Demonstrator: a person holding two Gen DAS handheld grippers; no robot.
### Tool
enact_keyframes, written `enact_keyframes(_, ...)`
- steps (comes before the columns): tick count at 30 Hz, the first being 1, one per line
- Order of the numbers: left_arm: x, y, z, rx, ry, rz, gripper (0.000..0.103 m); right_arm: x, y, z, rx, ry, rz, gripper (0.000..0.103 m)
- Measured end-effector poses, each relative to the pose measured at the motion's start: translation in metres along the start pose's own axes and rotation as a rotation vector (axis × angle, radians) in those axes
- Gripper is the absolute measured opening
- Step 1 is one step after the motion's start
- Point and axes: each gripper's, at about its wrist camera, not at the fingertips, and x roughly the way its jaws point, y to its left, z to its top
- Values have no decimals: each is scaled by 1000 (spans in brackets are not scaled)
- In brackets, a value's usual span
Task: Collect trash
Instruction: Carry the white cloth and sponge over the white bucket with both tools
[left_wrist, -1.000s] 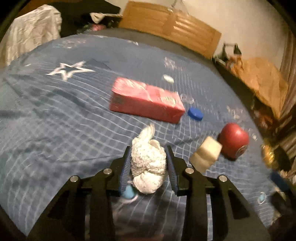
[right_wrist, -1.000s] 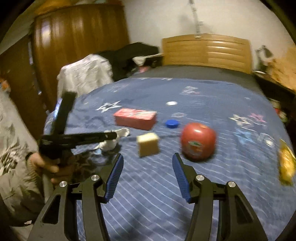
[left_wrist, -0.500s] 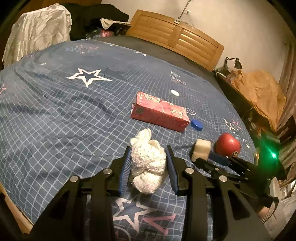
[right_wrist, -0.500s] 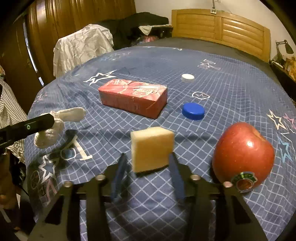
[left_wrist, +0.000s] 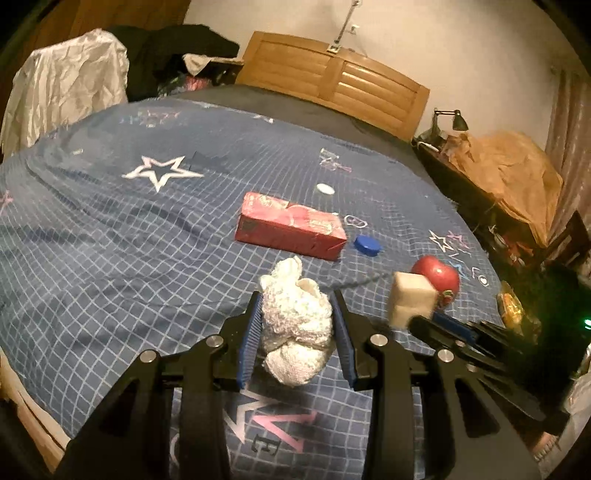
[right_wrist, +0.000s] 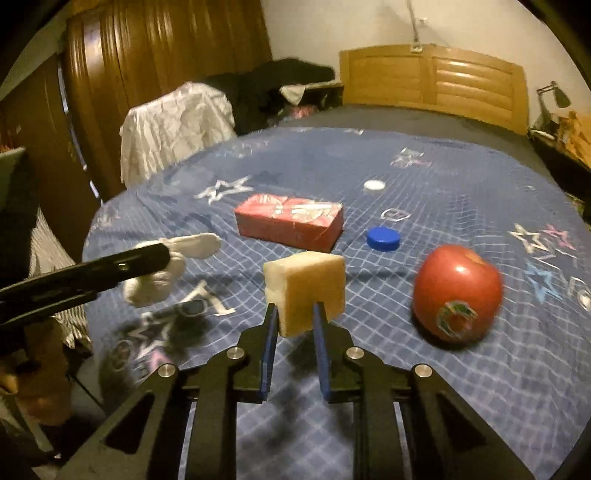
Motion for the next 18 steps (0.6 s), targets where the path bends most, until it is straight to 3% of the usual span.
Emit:
enact_keyframes(11,-22,-62,-7,161,-86,67,35,-130,-7,-46,115,-160,-118,20)
enact_keyframes(18,-35,-110,-13,259,-143,94,35,-170,-12,-61,127,-205,-159,20)
